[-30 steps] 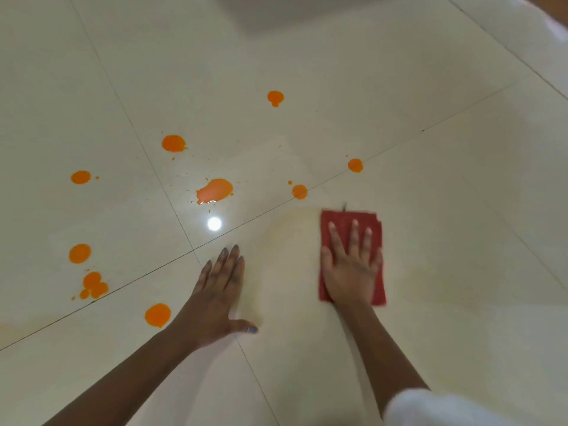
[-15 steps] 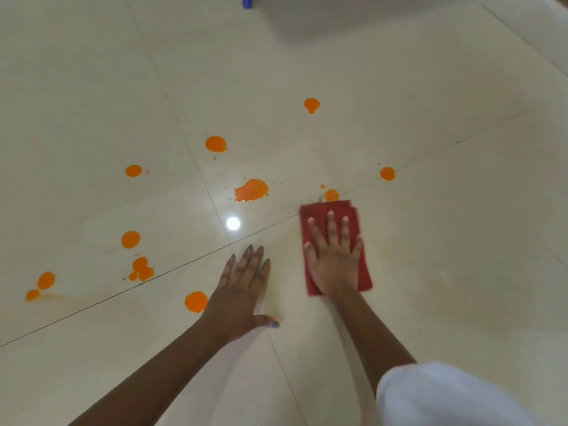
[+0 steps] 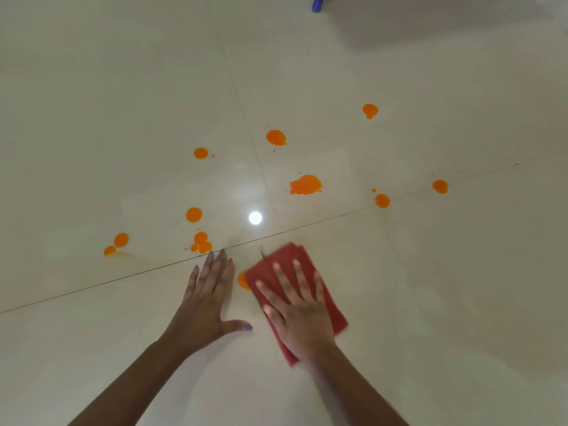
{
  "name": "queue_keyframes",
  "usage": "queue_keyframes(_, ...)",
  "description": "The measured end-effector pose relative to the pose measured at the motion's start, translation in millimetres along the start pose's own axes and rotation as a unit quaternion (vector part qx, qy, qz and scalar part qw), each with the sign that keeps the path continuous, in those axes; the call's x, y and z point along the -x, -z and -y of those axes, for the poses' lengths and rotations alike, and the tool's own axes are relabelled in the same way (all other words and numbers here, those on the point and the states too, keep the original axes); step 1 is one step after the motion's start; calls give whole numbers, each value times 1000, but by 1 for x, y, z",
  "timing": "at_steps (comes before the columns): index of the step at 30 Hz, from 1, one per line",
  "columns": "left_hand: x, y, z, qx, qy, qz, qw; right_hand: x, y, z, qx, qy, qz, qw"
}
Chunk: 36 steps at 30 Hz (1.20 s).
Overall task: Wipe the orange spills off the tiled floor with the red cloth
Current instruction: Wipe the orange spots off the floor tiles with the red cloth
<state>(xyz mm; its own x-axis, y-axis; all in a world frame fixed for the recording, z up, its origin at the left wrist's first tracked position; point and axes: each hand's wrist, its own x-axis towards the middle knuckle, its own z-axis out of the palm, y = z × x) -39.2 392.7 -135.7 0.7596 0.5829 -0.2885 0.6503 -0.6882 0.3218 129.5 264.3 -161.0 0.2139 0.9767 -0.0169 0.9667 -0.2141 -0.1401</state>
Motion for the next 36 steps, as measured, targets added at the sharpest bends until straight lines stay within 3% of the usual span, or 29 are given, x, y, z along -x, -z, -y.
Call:
queue_keyframes(3,26,-3,16,11,36,7,999,22,2,-33,23,-47,-20,998)
queue_keyframes(7,39,-14,27,5,61,23,998,-48,4,-20,9,-192,-19,981)
queue_keyframes(11,42,-12,29,18,64,31,997,-36,-10,71,1,-64,21,998)
queue_keyframes(13,47,-11,33,28,79,8,996,0,-10,75,12,-33,47,998)
queue_keyframes(17,59,-21,47,8,72,7,997,-16,-5,14,11,-124,11,992)
queue_keyframes(20,60,-23,48,11,77,17,997,-75,-5,16,0,-208,-15,978)
queue_keyframes(22,60,-21,46,22,90,18,996,-80,-11,56,-7,-144,-24,989)
queue_keyframes(25,70,-17,51,46,138,15,989,-17,-15,104,-1,6,34,999)
queue_keyframes(28,81,-20,58,49,154,9,987,23,-11,65,-1,-20,20,1000)
queue_keyframes(31,84,-23,59,52,151,-12,987,-23,-9,28,28,-95,1,995)
queue_keyframes(33,84,-24,58,51,148,-21,987,-70,-12,43,9,-163,-20,986)
queue_keyframes(34,84,-25,58,52,149,-20,987,-82,-15,62,-1,-158,-23,987)
queue_keyframes(36,87,-25,62,54,159,-24,985,-72,-22,105,-7,-54,-12,998)
